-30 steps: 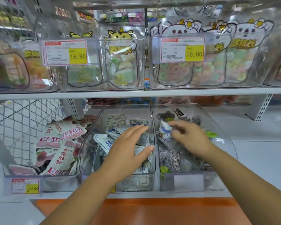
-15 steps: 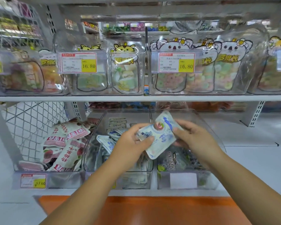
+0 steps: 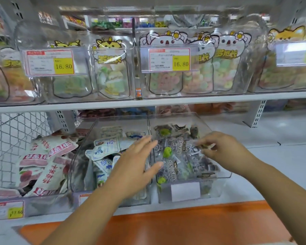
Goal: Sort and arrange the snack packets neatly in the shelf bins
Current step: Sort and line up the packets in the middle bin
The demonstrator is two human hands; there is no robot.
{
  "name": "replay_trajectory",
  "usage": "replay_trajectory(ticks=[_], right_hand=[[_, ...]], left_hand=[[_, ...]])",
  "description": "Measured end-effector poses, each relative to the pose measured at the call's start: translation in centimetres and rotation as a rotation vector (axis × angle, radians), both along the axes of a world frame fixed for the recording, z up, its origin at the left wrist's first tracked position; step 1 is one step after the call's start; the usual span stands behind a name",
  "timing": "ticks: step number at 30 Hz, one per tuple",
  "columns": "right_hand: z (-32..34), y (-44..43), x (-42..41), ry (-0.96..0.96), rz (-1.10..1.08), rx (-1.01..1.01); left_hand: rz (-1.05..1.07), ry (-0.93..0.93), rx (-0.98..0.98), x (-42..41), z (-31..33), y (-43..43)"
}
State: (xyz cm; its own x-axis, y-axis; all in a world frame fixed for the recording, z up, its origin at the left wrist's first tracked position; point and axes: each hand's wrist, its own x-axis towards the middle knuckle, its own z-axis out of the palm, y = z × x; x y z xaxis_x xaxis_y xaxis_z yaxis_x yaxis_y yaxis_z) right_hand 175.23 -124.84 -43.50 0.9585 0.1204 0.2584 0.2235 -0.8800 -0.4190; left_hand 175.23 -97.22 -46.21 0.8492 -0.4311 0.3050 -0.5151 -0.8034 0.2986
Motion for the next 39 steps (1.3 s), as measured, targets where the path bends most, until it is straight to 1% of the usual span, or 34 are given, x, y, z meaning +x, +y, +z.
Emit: replay_trajectory(ticks=[1,3,5,7,9,11,13,14,15,16,18,20,23,26,29,30,34,37,39], right_hand=[[-0.2,0.5,0.2,-0.015,0.047,-0.032],[-1.1,1.9,0.8,-0.025,0.148,-0.116],[-2.2,2.9,1.9,-0.003,0.206,-0.274],[-2.7,3.4,2.8,0.056,0.198,-0.426],[-2.8,3.5,3.6,0.144,0.184,-0.447],[-2.9,3.5,4.0,0.212,0.196,-0.374],[-2.2,3.3,4.1,0.285,0.216,-0.113],[-1.4,2.9,3.9,0.286,0.21,0.021],[-0.6,2.3,3.8,0.253,0.194,0.094],[0.4,1.4,3.6,0.198,0.174,0.069],[1.9,-0.4,3.5,0.109,0.136,-0.094],[2.2,-2.0,3.2,0.111,0.109,-0.174],[0.9,-3.2,2.6,0.171,0.07,-0.085],[-0.8,-4.0,2.3,0.203,0.062,0.093],[-2.4,-4.3,2.0,0.224,0.062,0.281],[-2.7,-4.3,2.0,0.218,0.052,0.309],[-3.0,-4.6,1.9,0.246,0.015,0.395],[-3.0,-4.6,1.8,0.258,0.001,0.381],[-3.0,-4.5,1.8,0.256,0.004,0.38]], left_hand=[[-0.016,0.024,0.039,0.1,-0.4,-0.3],[-0.021,0.055,0.046,0.6,-1.0,-0.3],[-0.027,0.043,0.043,0.8,-1.4,0.0],[-0.039,0.015,0.022,0.9,-1.7,0.2],[-0.048,0.017,-0.002,0.9,-1.9,0.2],[-0.055,0.016,-0.006,1.0,-2.0,0.2],[-0.055,0.01,0.012,1.0,-1.9,0.2],[-0.054,0.0,0.03,1.1,-1.8,0.2],[-0.053,-0.013,0.048,1.2,-1.7,0.2],[-0.05,-0.029,0.058,1.3,-1.5,0.2],[-0.058,-0.082,0.058,1.4,-1.0,-0.1],[-0.099,-0.112,0.069,1.3,-0.2,-1.5],[-0.213,-0.034,0.132,1.9,1.0,-5.5],[-0.33,0.098,0.233,4.6,0.9,-10.1],[-0.363,0.241,0.354,7.3,0.6,-12.2],[-0.371,0.254,0.39,7.8,0.8,-12.5],[-0.391,0.18,0.543,8.6,2.3,-11.5],[-0.333,0.174,0.599,9.3,4.1,-8.8],[-0.25,0.172,0.596,9.4,5.3,-7.7]])
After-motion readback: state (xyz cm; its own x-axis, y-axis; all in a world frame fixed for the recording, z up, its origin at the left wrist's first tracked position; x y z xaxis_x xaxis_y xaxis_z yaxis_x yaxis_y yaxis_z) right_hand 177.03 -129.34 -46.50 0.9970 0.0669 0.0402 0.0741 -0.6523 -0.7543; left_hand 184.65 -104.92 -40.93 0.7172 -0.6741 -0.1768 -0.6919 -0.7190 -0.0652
